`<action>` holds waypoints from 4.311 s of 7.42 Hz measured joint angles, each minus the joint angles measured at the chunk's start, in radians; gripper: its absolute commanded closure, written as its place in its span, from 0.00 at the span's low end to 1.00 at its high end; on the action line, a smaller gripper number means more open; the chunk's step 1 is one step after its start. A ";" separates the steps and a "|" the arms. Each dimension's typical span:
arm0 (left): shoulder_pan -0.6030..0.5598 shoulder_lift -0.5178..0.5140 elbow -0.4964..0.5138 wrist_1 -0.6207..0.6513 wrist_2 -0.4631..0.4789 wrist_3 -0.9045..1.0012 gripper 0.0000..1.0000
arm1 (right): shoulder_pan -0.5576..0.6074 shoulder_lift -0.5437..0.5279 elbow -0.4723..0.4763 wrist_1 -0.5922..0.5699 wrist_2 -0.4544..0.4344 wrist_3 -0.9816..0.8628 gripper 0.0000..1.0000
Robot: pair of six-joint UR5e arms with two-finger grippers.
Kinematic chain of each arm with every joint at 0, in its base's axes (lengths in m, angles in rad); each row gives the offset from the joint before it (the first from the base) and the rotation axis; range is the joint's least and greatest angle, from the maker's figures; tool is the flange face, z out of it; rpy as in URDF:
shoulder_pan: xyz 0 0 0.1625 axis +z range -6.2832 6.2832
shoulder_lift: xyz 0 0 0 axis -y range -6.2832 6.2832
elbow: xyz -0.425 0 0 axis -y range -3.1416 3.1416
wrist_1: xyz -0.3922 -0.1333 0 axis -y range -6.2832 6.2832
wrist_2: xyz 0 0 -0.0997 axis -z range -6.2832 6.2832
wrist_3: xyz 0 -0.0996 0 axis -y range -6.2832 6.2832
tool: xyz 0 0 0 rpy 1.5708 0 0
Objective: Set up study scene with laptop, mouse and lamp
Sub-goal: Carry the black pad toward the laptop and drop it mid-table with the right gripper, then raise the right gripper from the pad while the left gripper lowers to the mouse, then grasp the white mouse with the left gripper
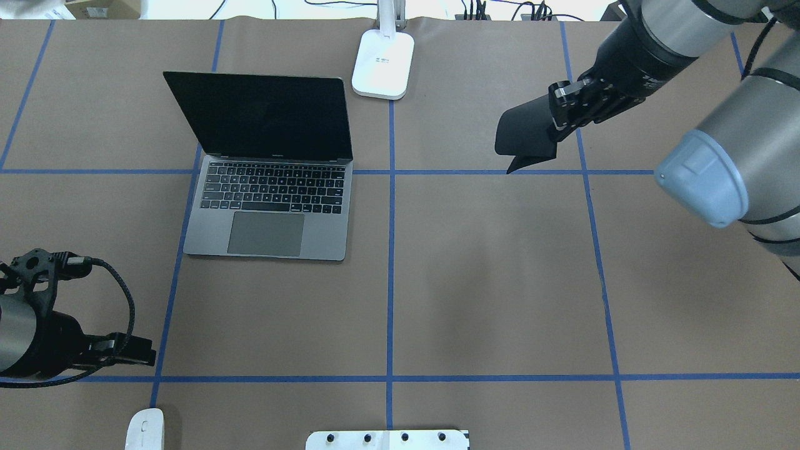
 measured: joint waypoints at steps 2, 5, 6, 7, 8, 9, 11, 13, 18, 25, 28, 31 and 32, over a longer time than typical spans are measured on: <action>0.000 -0.009 0.002 -0.001 -0.002 -0.036 0.03 | -0.043 0.080 -0.026 -0.091 -0.061 -0.071 0.87; 0.001 -0.012 0.004 -0.003 -0.004 -0.044 0.03 | -0.087 0.160 -0.089 -0.111 -0.099 -0.108 0.85; 0.001 -0.012 0.004 -0.003 -0.004 -0.044 0.03 | -0.097 0.169 -0.097 -0.112 -0.102 -0.109 0.10; 0.001 -0.012 0.006 -0.003 -0.004 -0.045 0.03 | -0.106 0.173 -0.101 -0.111 -0.103 -0.116 0.00; 0.001 -0.013 0.011 -0.003 -0.004 -0.044 0.03 | -0.117 0.174 -0.103 -0.111 -0.104 -0.132 0.00; 0.001 -0.014 0.016 -0.003 -0.004 -0.044 0.03 | -0.123 0.173 -0.103 -0.111 -0.105 -0.145 0.00; 0.001 -0.013 0.025 -0.004 -0.004 -0.042 0.02 | -0.125 0.168 -0.103 -0.110 -0.106 -0.153 0.00; 0.001 -0.013 0.045 -0.004 -0.005 -0.034 0.02 | -0.124 0.159 -0.101 -0.110 -0.108 -0.154 0.00; 0.004 -0.023 0.143 -0.004 -0.022 -0.001 0.02 | -0.123 0.142 -0.100 -0.108 -0.128 -0.157 0.00; 0.070 -0.023 0.200 -0.006 -0.100 -0.115 0.02 | -0.124 0.048 -0.064 -0.109 -0.142 -0.153 0.00; 0.128 -0.028 0.223 -0.020 -0.100 -0.113 0.02 | -0.126 0.038 -0.057 -0.109 -0.151 -0.153 0.00; 0.161 -0.033 0.300 -0.127 -0.105 -0.117 0.03 | -0.129 0.037 -0.054 -0.109 -0.154 -0.153 0.00; 0.174 -0.034 0.308 -0.137 -0.105 -0.129 0.03 | -0.131 0.037 -0.052 -0.109 -0.154 -0.153 0.00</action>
